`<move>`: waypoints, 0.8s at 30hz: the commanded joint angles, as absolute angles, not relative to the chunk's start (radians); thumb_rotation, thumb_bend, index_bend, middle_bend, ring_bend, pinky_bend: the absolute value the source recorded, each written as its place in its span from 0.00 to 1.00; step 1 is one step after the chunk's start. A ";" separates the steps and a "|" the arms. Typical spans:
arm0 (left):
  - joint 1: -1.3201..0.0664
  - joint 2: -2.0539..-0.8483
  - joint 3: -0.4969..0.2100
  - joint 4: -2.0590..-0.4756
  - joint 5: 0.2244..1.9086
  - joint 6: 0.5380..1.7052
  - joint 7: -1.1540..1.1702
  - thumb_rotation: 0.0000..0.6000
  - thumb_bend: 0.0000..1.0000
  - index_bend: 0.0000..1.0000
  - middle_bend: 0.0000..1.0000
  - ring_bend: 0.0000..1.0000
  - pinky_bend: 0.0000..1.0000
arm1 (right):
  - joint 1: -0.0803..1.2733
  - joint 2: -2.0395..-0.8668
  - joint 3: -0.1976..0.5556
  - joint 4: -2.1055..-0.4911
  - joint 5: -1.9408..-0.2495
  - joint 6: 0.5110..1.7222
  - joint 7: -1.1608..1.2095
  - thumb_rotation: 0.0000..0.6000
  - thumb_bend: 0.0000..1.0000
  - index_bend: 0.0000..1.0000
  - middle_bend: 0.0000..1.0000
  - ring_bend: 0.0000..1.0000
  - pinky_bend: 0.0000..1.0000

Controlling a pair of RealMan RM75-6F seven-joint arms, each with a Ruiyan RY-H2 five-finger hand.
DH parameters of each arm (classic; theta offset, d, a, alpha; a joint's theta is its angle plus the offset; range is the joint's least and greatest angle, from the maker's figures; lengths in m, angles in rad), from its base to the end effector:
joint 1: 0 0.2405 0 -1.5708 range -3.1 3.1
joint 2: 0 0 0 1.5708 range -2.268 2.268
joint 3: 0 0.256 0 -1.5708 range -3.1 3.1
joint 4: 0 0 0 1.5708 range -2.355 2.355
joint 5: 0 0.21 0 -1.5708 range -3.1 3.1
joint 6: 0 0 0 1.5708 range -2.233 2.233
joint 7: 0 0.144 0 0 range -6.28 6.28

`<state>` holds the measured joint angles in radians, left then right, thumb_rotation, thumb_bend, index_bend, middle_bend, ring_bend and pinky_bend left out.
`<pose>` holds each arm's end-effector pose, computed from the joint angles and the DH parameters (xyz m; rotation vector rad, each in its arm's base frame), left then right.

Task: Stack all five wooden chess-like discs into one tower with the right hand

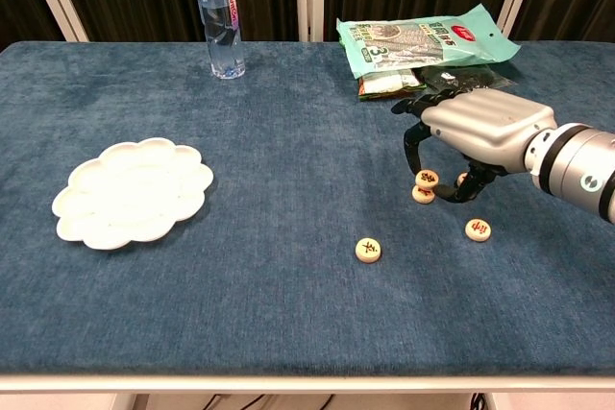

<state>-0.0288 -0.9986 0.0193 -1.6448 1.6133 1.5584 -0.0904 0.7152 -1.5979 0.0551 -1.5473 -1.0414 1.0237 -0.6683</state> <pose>-0.3084 0.1487 0.1879 -1.4437 -0.8990 -0.9248 -0.1597 -0.2998 -0.0453 2.0038 -0.7723 0.6865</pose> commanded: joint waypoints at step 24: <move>-0.032 -0.996 0.020 -1.640 1.612 1.552 -0.102 1.00 0.00 0.06 0.00 0.00 0.00 | 0.714 -1.611 0.061 -1.538 -1.011 1.011 -0.695 1.00 0.27 0.44 0.02 0.00 0.00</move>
<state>-0.0319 -0.9965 0.0204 -1.6404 1.6118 1.5521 -0.1022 0.7141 -1.6113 0.0608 -1.5374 -1.0115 1.0112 -0.6943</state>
